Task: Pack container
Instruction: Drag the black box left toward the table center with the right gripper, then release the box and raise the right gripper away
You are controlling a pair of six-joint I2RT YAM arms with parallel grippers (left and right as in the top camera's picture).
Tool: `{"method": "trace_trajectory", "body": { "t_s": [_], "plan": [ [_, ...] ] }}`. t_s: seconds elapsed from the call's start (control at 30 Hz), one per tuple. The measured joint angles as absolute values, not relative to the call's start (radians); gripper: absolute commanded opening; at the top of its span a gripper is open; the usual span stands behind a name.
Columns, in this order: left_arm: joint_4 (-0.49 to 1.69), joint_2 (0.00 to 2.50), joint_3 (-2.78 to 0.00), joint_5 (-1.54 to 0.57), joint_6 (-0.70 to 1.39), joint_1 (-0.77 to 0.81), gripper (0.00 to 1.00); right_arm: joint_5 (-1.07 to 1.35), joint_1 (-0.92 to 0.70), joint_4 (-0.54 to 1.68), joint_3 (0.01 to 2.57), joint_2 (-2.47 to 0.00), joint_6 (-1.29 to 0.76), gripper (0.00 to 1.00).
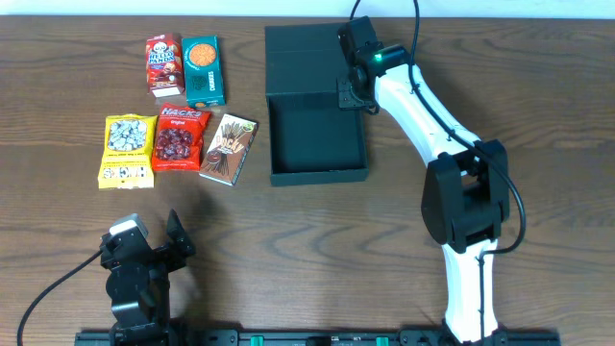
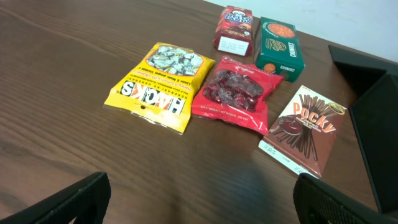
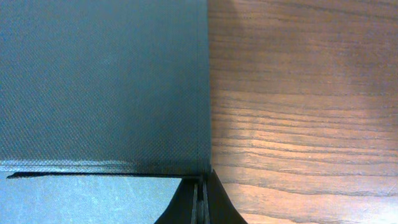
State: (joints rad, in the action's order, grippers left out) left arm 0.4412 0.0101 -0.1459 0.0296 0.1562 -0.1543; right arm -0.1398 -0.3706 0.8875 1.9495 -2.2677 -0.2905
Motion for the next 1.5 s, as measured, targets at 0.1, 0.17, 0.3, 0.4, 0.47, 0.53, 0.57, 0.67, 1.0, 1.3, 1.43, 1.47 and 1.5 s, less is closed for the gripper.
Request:
{"method": "trace_trajectory", "body": {
  "t_s": [0.1,0.17,0.3,0.4,0.47,0.53,0.57,0.67,1.0,1.3,1.43,1.47,1.5],
  "plan": [
    [0.442,0.010,-0.146,0.030,0.156,-0.154,0.95,-0.140,-0.371,0.889,1.950,-2.268,-0.304,0.01],
    [0.441,0.010,-0.146,0.030,0.156,-0.154,0.95,-0.140,-0.371,0.891,1.950,-2.268,-0.316,0.01],
    [0.441,0.010,-0.146,0.030,0.156,-0.154,0.95,-0.140,-0.371,0.895,1.950,-2.268,-0.337,0.01],
    [0.441,0.010,-0.146,0.030,0.156,-0.154,0.95,-0.140,-0.371,0.897,1.950,-2.268,-0.348,0.01],
    [0.441,0.010,-0.146,0.030,0.156,-0.154,0.95,-0.140,-0.371,0.900,1.950,-2.268,-0.358,0.01],
    [0.442,0.010,-0.146,0.030,0.156,-0.154,0.95,-0.140,-0.371,0.901,1.950,-2.268,-0.362,0.01],
    [0.441,0.010,-0.146,0.030,0.156,-0.154,0.95,-0.140,-0.371,0.901,1.950,-2.268,-0.364,0.01],
    [0.441,0.010,-0.146,0.030,0.156,-0.154,0.95,-0.139,-0.371,0.901,1.950,-2.268,-0.375,0.31],
    [0.441,0.010,-0.146,0.030,0.156,-0.154,0.95,-0.115,-0.368,1.050,2.105,-2.250,-0.356,0.99],
    [0.441,0.010,-0.146,0.030,0.156,-0.154,0.95,-0.078,-0.290,0.945,2.234,-2.037,-0.235,0.99],
    [0.442,0.010,-0.146,0.030,0.156,-0.154,0.95,-0.020,-0.247,0.930,2.236,-2.039,-0.186,0.99],
    [0.441,0.010,-0.146,0.030,0.156,-0.154,0.95,-0.008,-0.241,0.921,2.236,-2.047,-0.173,0.99],
    [0.441,0.010,-0.146,0.030,0.156,-0.154,0.95,0.005,-0.238,0.916,2.236,-2.055,-0.162,0.99]
  ]
}}
